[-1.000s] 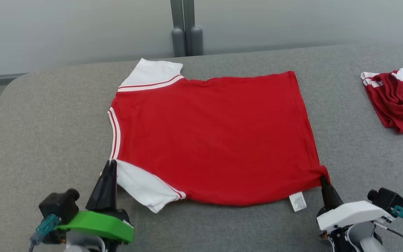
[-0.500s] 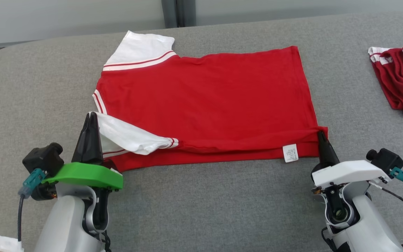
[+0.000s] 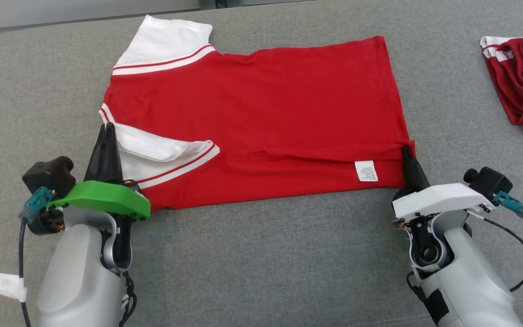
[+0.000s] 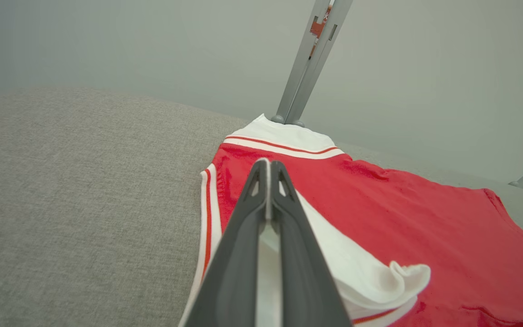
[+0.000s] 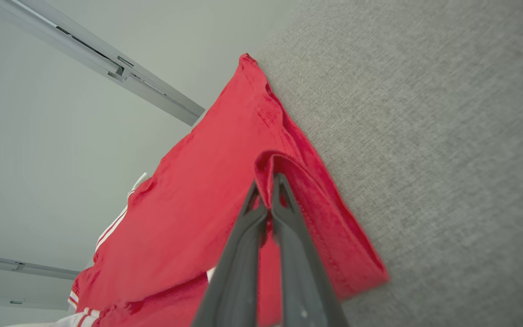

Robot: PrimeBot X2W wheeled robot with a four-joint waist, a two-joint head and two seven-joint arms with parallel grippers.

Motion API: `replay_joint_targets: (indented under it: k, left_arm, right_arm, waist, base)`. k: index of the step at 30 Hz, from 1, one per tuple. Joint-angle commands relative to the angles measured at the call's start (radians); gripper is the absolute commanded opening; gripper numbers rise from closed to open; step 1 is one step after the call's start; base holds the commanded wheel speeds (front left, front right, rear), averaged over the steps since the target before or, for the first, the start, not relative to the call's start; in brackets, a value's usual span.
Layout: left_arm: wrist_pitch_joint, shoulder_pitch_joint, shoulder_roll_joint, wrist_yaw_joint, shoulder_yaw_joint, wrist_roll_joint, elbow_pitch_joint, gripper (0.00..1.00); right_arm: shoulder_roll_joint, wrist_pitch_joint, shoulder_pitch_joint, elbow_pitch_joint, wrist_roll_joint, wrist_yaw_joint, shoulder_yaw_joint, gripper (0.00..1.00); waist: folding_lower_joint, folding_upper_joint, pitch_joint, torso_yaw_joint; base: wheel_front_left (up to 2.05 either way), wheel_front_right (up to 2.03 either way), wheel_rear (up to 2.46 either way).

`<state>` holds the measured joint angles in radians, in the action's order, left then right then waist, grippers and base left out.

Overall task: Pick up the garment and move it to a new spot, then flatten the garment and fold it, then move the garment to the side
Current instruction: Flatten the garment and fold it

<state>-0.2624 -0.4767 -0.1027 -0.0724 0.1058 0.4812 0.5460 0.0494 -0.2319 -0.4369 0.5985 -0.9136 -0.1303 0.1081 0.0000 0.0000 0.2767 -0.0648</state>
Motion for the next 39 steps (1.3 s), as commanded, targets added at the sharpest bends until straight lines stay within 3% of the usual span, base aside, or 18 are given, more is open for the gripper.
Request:
replay_joint_targets:
  k: [1,2,3,4,5,6,15,25,30,39]
  left_arm:
    - [-0.002,-0.03,0.002,-0.007,-0.003,-0.012,0.014,0.0]
    - [-0.002,-0.041,0.004,-0.009,-0.004,-0.016,0.032,0.0]
    - [-0.002,-0.048,0.005,-0.01,-0.005,-0.019,0.043,0.11]
    - [-0.002,-0.059,0.006,-0.012,-0.007,-0.023,0.056,0.38]
    - [-0.003,-0.065,0.007,-0.014,-0.01,-0.026,0.064,0.49]
    - [-0.003,-0.073,0.008,-0.015,-0.012,-0.028,0.075,0.98]
    - [-0.003,-0.06,0.02,-0.032,-0.055,-0.041,0.067,1.0]
    - [0.009,0.104,0.019,-0.042,-0.073,-0.042,-0.012,1.0]
    - [0.092,0.197,0.008,-0.044,-0.055,-0.025,-0.034,1.0]
    - [0.244,0.273,0.015,-0.005,-0.065,0.035,-0.05,1.0]
  right_arm:
    - [0.002,-0.008,-0.017,0.004,-0.011,-0.001,0.004,0.23]
    - [0.002,-0.01,-0.024,0.008,-0.014,-0.001,0.009,0.75]
    - [0.002,-0.013,-0.029,0.01,-0.02,-0.001,0.012,1.0]
    - [0.002,-0.014,-0.038,0.015,-0.023,-0.001,0.016,1.0]
    - [0.002,-0.016,-0.045,0.021,-0.028,-0.001,0.018,1.0]
    - [0.002,-0.018,-0.053,0.028,-0.032,-0.001,0.02,1.0]
    - [0.002,-0.033,-0.101,0.022,-0.025,-0.001,0.008,1.0]
    - [0.007,-0.033,0.027,-0.166,0.255,-0.001,-0.125,1.0]
    - [0.003,-0.033,0.121,-0.238,0.339,-0.001,-0.144,1.0]
    - [0.003,-0.033,0.19,-0.267,0.329,-0.001,-0.113,1.0]
  waist:
    - [0.0,0.0,0.006,-0.005]
    - [0.0,0.0,0.008,-0.007]
    - [0.0,0.0,0.01,-0.008]
    - [0.0,0.0,0.011,-0.009]
    - [0.0,0.0,0.012,-0.01]
    - [0.0,0.0,0.013,-0.011]
    - [0.0,0.0,0.007,0.004]
    - [0.0,0.0,-0.07,0.036]
    - [0.0,0.0,-0.109,0.047]
    - [0.0,0.0,-0.109,0.024]
  base:
    - [0.0,0.0,0.0]
    - [0.0,0.0,0.0]
    - [0.0,0.0,0.0]
    - [0.0,0.0,0.0]
    - [0.0,0.0,0.0]
    - [0.0,0.0,0.0]
    - [0.0,0.0,0.0]
    - [0.0,0.0,0.0]
    - [0.0,0.0,0.0]
    - [0.0,0.0,0.0]
